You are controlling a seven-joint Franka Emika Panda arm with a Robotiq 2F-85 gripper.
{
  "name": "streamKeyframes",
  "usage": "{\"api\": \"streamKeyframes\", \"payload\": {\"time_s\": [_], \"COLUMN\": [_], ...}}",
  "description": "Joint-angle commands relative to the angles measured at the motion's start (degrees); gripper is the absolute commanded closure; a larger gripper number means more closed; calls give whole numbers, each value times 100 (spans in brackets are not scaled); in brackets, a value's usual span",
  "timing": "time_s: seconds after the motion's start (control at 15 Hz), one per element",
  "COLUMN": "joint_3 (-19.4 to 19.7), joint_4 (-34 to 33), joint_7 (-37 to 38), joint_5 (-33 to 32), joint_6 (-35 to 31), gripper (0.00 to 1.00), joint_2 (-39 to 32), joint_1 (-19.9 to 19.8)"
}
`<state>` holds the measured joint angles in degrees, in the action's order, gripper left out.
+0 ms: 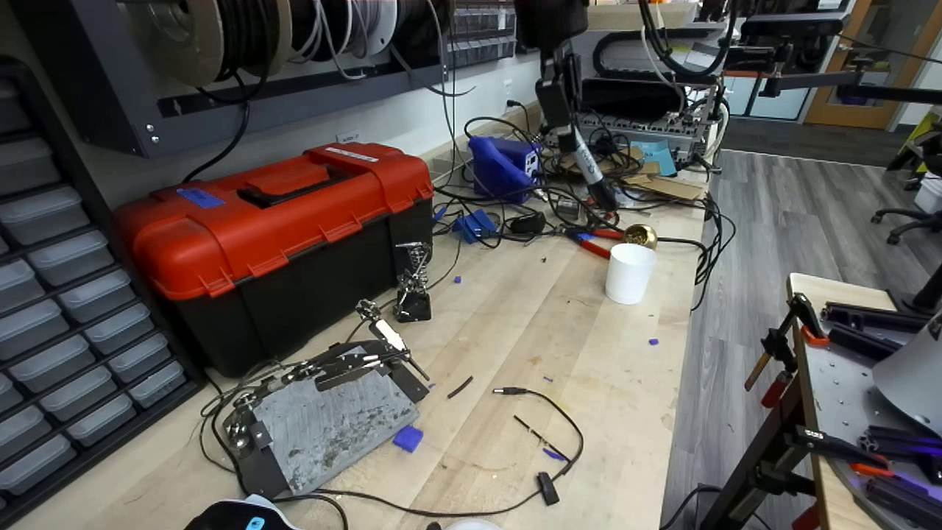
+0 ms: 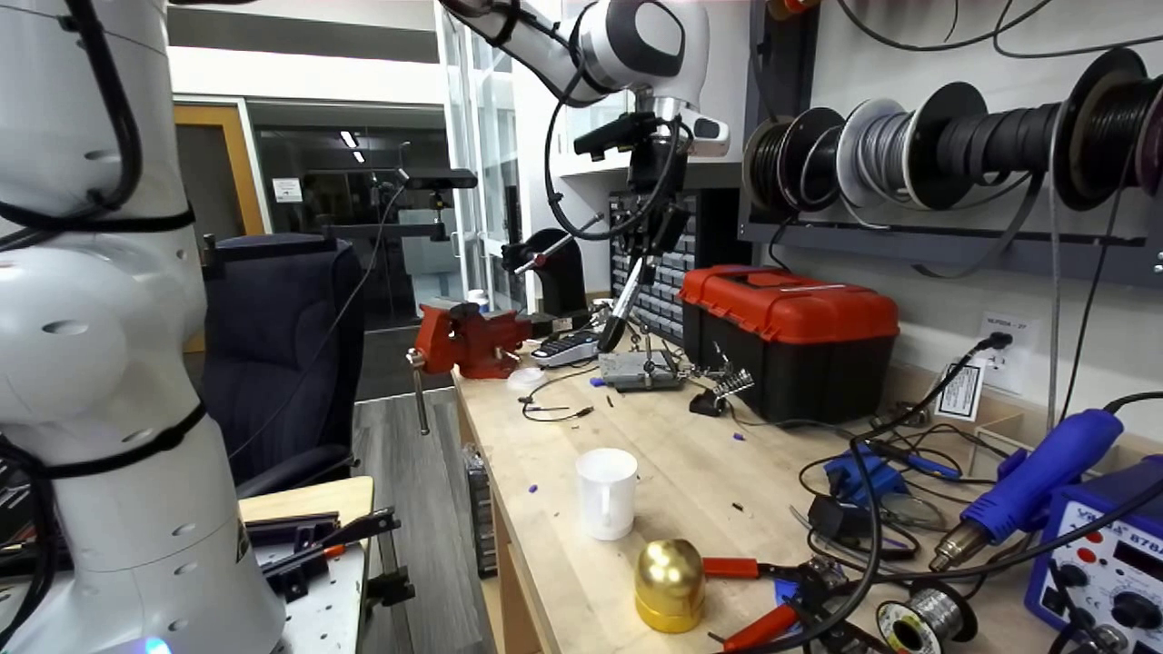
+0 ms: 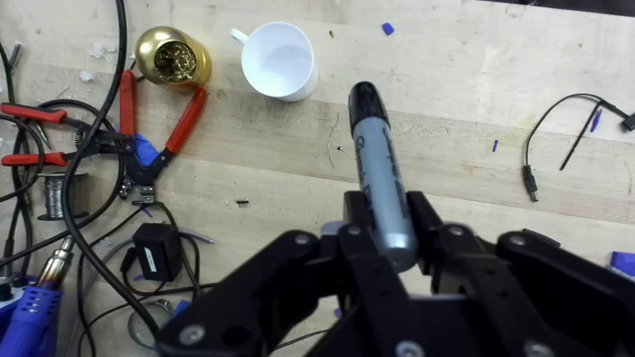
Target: Remove the marker from the mug and put it on the workbench
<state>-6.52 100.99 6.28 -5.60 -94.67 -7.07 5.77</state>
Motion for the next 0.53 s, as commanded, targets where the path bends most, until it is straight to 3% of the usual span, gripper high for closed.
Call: {"api": "streamKeyframes", "payload": {"time_s": [0.0, 0.47], "joint_3": [-43, -108], "joint_4": [-696, -1032], "joint_7": [-120, -108], "joint_5": [73, 209], "joint_6": [497, 549], "gripper": [96, 96], "joint_2": [-653, -1466], "joint_1": [146, 393]}}
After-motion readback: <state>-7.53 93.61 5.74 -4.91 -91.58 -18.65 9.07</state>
